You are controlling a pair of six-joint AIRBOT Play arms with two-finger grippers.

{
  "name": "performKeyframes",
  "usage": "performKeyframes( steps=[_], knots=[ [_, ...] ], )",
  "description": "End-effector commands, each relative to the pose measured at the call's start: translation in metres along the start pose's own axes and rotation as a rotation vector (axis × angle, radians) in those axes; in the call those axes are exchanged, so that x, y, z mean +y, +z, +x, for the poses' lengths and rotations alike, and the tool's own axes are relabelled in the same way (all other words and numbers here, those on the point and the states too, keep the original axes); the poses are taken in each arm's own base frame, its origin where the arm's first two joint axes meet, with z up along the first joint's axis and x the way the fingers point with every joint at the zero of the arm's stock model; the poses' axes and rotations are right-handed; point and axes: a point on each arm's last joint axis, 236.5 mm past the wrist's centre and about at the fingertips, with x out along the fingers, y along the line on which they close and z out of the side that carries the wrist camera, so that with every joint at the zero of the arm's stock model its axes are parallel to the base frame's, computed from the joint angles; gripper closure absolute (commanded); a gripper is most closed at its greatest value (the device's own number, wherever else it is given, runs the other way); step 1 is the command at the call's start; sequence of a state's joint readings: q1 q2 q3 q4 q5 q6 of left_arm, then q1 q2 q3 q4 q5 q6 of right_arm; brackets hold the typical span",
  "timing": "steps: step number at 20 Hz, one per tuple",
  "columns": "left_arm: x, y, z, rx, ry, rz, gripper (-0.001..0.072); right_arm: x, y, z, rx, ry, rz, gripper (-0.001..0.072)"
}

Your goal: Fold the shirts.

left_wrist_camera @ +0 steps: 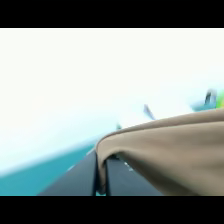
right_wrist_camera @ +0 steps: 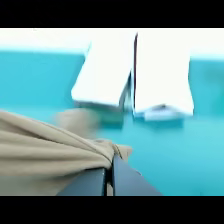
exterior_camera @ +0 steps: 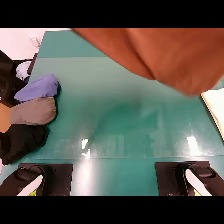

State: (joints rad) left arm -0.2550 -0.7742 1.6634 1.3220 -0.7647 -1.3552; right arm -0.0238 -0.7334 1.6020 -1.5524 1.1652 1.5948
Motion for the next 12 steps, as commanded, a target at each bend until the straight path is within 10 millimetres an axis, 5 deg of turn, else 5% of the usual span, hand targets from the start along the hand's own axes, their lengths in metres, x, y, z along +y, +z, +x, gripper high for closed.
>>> performKeyframes(
  steps=[1, 4, 7, 10, 12],
  knots=[
    [-0.007, 0.059, -0.066, -0.188, 0.016, 0.024, 0.0681, -0.002, 0.030, -0.031, -0.052, -0.012, -0.012, 0.0697],
    [-0.011, 0.074, -0.075, -0.230, 0.003, 0.012, 0.0681, -0.002, 0.040, -0.031, -0.027, -0.013, -0.023, 0.0697],
    [-0.013, 0.065, -0.066, -0.196, -0.013, 0.000, 0.0681, 0.000, 0.043, -0.017, 0.027, -0.008, -0.022, 0.0697],
    [-0.013, 0.006, -0.021, 0.018, -0.043, -0.013, 0.0681, 0.015, 0.028, 0.021, 0.137, 0.049, -0.021, 0.0697],
    [-0.014, -0.066, 0.022, 0.256, -0.077, -0.034, 0.0681, 0.033, -0.004, 0.068, 0.259, 0.097, -0.039, 0.0697]
  ],
)
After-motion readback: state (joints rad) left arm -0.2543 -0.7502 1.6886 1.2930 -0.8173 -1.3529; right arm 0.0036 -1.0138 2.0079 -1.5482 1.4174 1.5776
